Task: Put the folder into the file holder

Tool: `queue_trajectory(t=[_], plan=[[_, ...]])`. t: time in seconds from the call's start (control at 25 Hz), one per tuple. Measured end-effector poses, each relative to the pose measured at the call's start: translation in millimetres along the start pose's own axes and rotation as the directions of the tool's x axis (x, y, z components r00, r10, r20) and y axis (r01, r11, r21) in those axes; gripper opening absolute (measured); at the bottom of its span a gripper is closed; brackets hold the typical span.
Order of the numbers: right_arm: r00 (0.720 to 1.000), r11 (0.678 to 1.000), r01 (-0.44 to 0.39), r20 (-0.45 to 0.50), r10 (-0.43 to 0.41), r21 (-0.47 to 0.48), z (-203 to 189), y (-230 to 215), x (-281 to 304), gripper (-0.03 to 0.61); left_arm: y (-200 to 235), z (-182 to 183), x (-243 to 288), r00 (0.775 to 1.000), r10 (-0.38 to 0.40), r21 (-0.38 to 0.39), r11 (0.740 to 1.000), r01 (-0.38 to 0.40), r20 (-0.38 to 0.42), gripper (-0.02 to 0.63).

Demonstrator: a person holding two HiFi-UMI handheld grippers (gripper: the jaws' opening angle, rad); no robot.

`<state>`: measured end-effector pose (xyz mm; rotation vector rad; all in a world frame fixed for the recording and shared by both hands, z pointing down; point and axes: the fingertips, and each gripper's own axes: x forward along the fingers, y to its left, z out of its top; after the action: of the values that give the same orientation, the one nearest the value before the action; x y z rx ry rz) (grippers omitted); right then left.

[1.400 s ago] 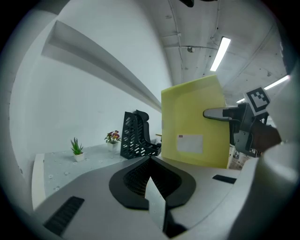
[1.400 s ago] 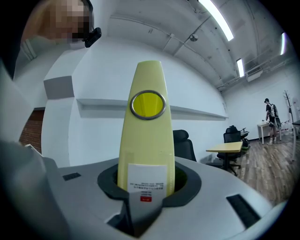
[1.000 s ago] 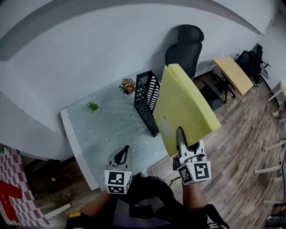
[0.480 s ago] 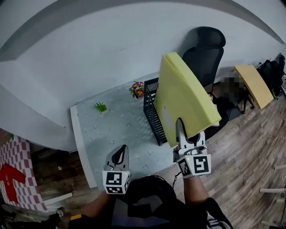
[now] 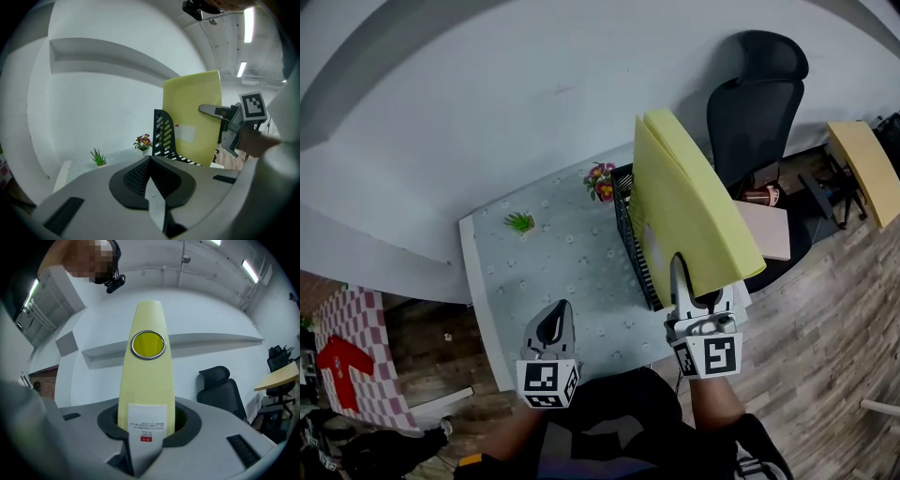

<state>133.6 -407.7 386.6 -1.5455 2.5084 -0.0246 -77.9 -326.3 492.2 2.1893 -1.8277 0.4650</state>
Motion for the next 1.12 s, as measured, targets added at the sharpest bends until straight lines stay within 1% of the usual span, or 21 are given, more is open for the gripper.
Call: queue_trajectory(t=[0.16,0.32,0.6,0.92,1.0,1.12], plan=[[1.000,1.000,-0.004,0.023,0.004,-0.013,-7,4,3,0.144,-4,-7,8,0.999,-0.016,0.009,1.000,0.016,-0.031,0.005],[1.000,1.000,0.002,-0.003,-0.002,-0.013,-22,3,8,0.145,-3,-14,15,0.998,-0.023,0.009,1.000,0.024,-0.055,0.005],[0.999,0.999,0.020,-0.050,-0.022,-0.030,-54,2,11,0.158,-2,-15,21,0.997,-0.042,0.008,0.999,0.043,-0.064,0.005],[0.984,0.997,0.034,-0.173,-0.045,-0.067,-104,5,8,0.184,4,-18,17,0.997,-0.043,-0.009,0.999,0.043,-0.058,0.005],[0.974,0.996,0.049,-0.215,-0.065,-0.076,-114,3,5,0.187,5,-18,16,0.997,-0.047,-0.013,0.999,0.047,-0.054,0.005],[0.949,0.993,0.064,-0.301,-0.091,-0.100,-131,1,0,0.194,2,-17,12,0.997,-0.064,-0.016,0.998,0.064,-0.043,0.005]])
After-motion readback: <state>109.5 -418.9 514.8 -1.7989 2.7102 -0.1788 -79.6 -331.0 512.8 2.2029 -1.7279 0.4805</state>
